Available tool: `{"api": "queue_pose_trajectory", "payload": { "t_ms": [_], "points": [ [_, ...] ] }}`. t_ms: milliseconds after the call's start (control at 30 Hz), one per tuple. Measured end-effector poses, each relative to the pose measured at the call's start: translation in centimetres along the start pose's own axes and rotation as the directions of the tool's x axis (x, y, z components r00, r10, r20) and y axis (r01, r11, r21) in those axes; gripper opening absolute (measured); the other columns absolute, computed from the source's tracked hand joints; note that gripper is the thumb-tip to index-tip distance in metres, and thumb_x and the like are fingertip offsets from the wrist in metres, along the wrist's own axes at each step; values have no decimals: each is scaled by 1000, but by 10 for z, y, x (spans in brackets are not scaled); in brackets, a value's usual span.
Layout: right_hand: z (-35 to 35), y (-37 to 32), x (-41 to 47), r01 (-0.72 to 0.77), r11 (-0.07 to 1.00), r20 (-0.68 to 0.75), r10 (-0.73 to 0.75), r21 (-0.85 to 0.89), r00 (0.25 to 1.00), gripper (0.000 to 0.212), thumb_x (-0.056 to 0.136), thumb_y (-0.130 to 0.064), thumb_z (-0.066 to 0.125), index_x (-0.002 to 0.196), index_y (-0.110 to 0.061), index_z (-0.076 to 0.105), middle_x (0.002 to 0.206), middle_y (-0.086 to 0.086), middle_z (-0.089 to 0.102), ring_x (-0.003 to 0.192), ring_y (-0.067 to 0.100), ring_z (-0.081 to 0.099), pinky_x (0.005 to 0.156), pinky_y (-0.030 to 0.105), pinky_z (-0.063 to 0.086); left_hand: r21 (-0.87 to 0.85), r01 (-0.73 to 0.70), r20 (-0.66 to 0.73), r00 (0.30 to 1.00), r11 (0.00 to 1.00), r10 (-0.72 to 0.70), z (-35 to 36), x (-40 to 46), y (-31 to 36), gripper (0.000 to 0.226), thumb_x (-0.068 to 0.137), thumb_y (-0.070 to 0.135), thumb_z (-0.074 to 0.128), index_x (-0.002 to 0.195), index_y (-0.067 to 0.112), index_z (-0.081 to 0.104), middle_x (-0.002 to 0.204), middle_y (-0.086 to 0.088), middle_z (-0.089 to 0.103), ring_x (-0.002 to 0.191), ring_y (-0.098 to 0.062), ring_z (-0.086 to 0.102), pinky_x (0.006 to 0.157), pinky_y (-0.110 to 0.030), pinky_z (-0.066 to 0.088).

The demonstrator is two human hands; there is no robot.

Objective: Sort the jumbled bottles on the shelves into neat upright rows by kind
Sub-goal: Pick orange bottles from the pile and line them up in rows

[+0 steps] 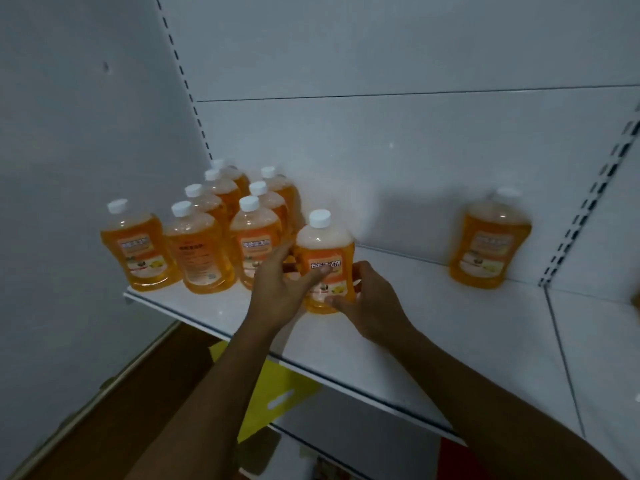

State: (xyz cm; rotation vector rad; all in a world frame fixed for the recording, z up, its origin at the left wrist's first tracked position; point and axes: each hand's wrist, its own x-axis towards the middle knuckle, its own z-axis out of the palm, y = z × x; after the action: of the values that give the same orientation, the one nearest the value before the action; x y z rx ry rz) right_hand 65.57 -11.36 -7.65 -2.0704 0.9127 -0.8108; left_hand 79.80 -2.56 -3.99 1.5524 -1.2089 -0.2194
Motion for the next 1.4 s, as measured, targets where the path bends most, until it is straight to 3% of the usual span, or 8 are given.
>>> {"api": "queue_pose_trajectory", "payload": {
  "t_ms": [300,500,800,900,1000,1200,1300,1400],
  "points": [
    [-107,51,-39,-176,983,-305,153,-49,940,54,82,-44,71,126,-24,46,118,-4,62,103,13,60,85,33,51,-97,-147,266,949,984,168,127,38,52,64,70,50,76,122,17,60,110,6,65,92,-4,62,73,-10,51],
    [-146,74,-54,-381,922,-395,325,-72,860,49,82,-36,72,121,-20,47,113,-5,60,95,12,58,75,27,46,-135,-210,405,880,968,247,188,43,67,67,70,48,77,128,18,58,115,-1,66,98,-10,63,83,-23,54],
    [-152,89,-54,-416,901,-404,337,-122,850,48,81,-35,74,118,-18,49,110,-4,59,97,14,60,79,30,52,-156,-156,375,904,975,204,201,35,67,58,70,39,82,120,18,62,111,6,67,86,10,58,70,-5,47],
    [-146,83,-60,-454,888,-528,351,-76,774,57,75,-41,79,116,-17,47,108,-4,51,94,13,55,77,32,52,-163,-141,372,908,977,193,199,33,68,61,70,39,82,122,16,61,114,2,68,90,4,61,73,-8,48],
    [-139,73,-67,-489,859,-615,307,-149,726,43,77,-48,74,97,-24,45,92,-8,51,80,10,52,68,28,47,-123,-129,353,921,984,165,192,29,62,72,71,44,81,131,13,54,122,-1,64,103,-8,61,83,-17,49],
    [-102,50,-63,-178,926,-428,20,-332,903,27,86,-34,68,74,-24,45,66,-11,46,58,5,45,53,19,36,28,-99,280,956,995,87,135,21,30,67,72,61,67,123,17,60,111,7,65,95,-5,62,77,-13,47],
    [-69,33,-40,-108,958,-233,45,-265,971,21,86,-35,68,98,-23,55,86,-10,58,76,6,56,68,24,51,144,-123,227,970,982,88,93,17,16,49,78,58,64,109,20,69,103,11,68,92,-3,62,79,-16,50],
    [-29,11,-11,-63,986,-65,53,-157,996,39,87,-35,68,120,-20,54,112,-5,59,97,10,57,84,25,48,230,-152,97,986,961,133,44,12,4,34,83,49,67,101,20,72,100,11,68,90,-2,61,78,-22,51]
  ]
}}
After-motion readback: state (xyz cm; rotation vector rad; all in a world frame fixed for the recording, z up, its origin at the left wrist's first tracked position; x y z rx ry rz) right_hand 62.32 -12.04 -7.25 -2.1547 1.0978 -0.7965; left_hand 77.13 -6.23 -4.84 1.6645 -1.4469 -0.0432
